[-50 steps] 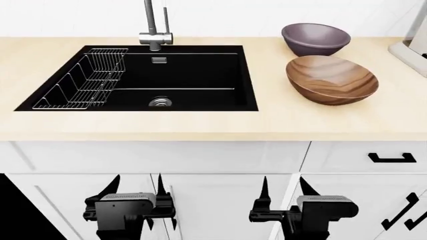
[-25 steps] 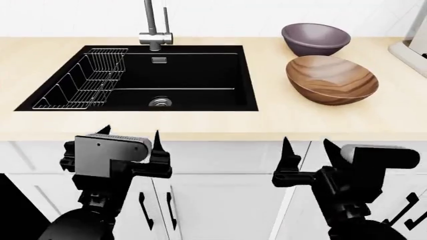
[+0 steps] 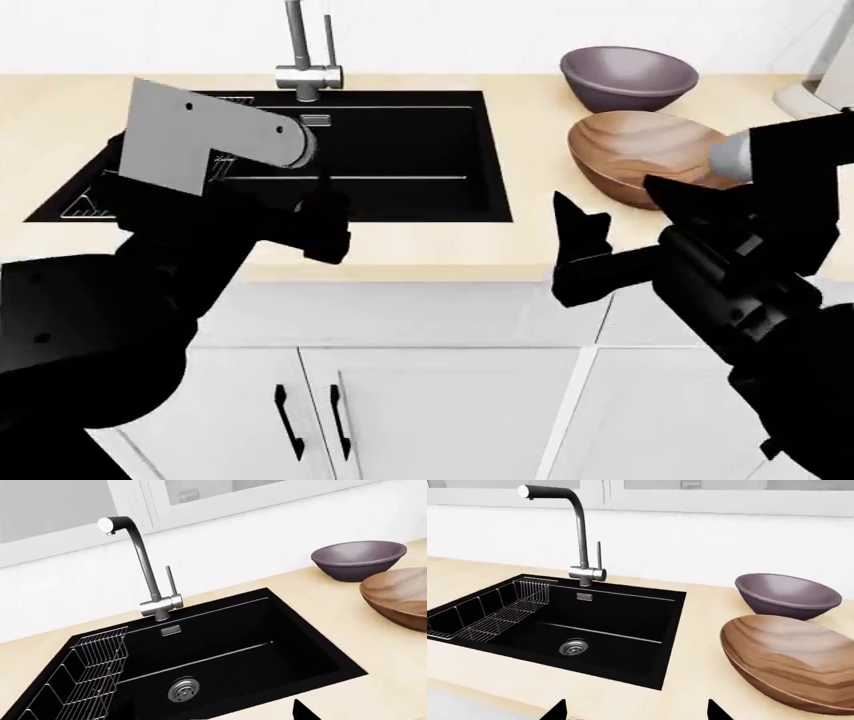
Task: Stack the bowls in the sink.
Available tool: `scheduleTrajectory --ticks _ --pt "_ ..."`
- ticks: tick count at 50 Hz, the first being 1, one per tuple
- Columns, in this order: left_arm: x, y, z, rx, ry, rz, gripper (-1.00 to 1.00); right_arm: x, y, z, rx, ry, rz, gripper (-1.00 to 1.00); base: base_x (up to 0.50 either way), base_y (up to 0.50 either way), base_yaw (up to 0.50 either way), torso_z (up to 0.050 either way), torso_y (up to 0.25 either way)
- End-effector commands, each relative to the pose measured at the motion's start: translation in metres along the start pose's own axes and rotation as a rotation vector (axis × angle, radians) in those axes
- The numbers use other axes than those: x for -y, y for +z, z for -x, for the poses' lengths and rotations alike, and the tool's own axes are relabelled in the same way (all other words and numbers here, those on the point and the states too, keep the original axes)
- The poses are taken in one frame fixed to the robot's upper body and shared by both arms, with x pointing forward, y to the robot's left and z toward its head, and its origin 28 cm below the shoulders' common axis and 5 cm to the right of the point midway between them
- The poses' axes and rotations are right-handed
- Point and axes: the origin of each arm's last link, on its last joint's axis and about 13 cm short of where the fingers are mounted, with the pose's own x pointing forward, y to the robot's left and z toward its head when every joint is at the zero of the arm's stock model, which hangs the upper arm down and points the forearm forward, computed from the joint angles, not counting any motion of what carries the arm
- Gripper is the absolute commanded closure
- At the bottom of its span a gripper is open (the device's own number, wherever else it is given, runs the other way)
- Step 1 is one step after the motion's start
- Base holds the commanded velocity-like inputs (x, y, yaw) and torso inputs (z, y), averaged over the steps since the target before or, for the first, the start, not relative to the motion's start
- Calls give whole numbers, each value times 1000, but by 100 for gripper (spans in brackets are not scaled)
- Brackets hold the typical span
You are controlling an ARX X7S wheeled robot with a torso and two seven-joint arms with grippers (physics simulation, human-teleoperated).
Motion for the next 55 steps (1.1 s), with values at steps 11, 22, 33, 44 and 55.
scheduleTrajectory --ticks 11,22,33,44,55 --pt "-7 23 2 16 -11 -39 -100 15 24 7 16 -11 51 -100 0 -500 0 0 0" --pt "-14 27 4 15 26 -38 -100 20 34 9 18 -64 60 -100 0 -500 0 0 0" --pt "-15 24 3 1 47 -63 -100 24 32 8 -5 -124 69 -100 78 -3 0 0 0" --pt "-15 23 9 -4 19 -53 -100 22 31 6 -34 -110 72 -100 500 -21 0 0 0" --pt "-9 22 9 -26 -39 -70 -100 24 27 8 -67 -125 65 -100 500 -24 0 0 0"
